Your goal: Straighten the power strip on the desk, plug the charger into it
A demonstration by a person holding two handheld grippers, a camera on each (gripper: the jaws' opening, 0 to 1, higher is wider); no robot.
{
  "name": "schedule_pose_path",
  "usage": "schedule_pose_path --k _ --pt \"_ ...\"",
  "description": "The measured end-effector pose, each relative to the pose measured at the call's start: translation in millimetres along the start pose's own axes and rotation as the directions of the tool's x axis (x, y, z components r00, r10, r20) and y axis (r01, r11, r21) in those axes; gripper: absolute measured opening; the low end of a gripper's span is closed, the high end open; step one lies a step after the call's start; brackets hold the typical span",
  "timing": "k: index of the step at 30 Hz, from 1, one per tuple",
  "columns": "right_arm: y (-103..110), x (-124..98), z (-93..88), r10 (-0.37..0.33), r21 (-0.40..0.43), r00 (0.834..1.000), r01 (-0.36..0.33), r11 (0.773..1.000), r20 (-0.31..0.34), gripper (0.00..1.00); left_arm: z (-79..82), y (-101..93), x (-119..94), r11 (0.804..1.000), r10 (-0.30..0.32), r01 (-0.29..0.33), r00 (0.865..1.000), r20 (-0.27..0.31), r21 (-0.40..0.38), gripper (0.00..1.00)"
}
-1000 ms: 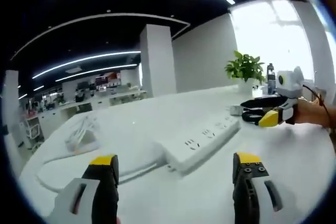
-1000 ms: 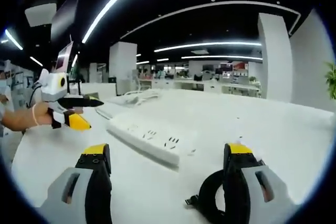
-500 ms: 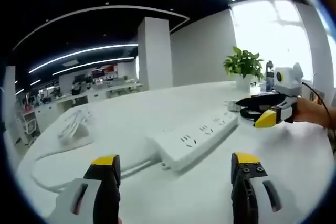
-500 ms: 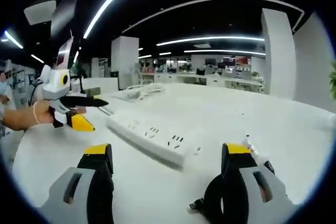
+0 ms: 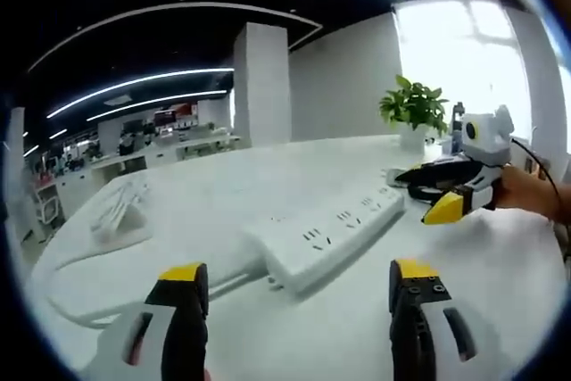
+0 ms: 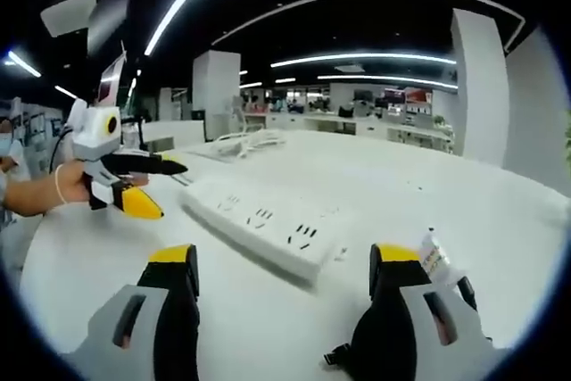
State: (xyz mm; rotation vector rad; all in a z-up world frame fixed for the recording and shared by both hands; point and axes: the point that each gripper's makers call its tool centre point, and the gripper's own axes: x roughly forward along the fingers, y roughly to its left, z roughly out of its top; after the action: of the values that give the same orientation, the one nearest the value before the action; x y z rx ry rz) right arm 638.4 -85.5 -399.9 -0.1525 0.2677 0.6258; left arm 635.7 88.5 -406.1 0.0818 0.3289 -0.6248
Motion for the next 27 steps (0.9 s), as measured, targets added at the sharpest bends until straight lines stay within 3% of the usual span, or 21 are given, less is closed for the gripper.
schedule_pose_path --k 14,27 --pt "0 4 -5.6 0.028 -0.001 0.998 -0.028 1.000 -0.059 0.75 -6.1 -8.0 8 0.999 -0.042 0.042 0.999 -0.034 -0.001 0.76" --pt "3 10 -3.6 0.038 0.014 0.997 -0.037 0.999 -0.065 0.72 -6.4 -13.3 12 0.998 -0.061 0.061 0.997 -0.040 -0.003 0.70"
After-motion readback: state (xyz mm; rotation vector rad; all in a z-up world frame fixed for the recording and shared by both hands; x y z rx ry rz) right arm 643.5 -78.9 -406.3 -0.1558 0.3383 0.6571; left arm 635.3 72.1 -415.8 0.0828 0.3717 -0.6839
